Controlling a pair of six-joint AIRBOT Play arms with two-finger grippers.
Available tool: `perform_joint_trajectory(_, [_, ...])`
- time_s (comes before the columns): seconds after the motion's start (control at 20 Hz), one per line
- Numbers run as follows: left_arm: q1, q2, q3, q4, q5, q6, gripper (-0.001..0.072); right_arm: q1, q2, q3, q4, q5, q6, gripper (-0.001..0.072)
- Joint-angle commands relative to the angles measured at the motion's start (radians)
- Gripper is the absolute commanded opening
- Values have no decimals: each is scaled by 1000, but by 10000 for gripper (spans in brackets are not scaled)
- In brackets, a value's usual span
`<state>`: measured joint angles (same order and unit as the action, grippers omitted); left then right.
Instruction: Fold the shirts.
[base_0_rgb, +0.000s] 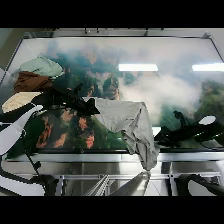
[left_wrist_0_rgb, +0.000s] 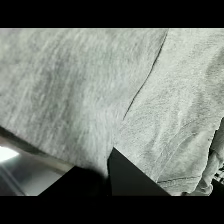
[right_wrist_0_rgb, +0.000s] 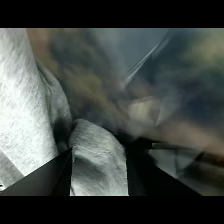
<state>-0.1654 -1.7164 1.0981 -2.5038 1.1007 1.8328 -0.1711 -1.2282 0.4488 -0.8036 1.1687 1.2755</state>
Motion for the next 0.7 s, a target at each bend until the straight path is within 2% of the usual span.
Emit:
perform_joint_trajectory(0.0, [10, -1, 2, -2, 22, 9, 20, 96, -46, -34, -44, -108, 91, 377])
perform_joint_trajectory(0.15, [10, -1, 1, -2, 35, 23, 20, 123, -90, -34, -34, -110, 79, 359])
perform_joint_trajectory(0.2, [10, -1, 1, -2, 37, 24, 21, 133, -92, -34, -1, -106, 43, 318])
perform_joint_trajectory(0.25, [10, -1, 2, -5, 36, 25, 20, 138, -92, -32, 64, -87, -24, 73])
perform_joint_trajectory(0.3, [10, 0, 2, -10, 35, 26, 21, 137, -89, -29, 136, -64, -91, 39])
perform_joint_trajectory(0.35, [10, 6, 3, -11, 36, 26, 20, 137, -82, -17, 197, -40, -145, 16])
perform_joint_trajectory(0.45, [17, 56, 7, -25, 50, 55, 21, 127, -36, 39, 258, 10, -193, 15])
perform_joint_trajectory(0.55, [52, 143, 68, -58, 149, 114, 20, 76, 48, 168, 272, 81, -200, 15])
perform_joint_trajectory(0.65, [97, 249, 175, -65, 229, 119, 21, -19, 168, 354, 317, 117, -199, 14])
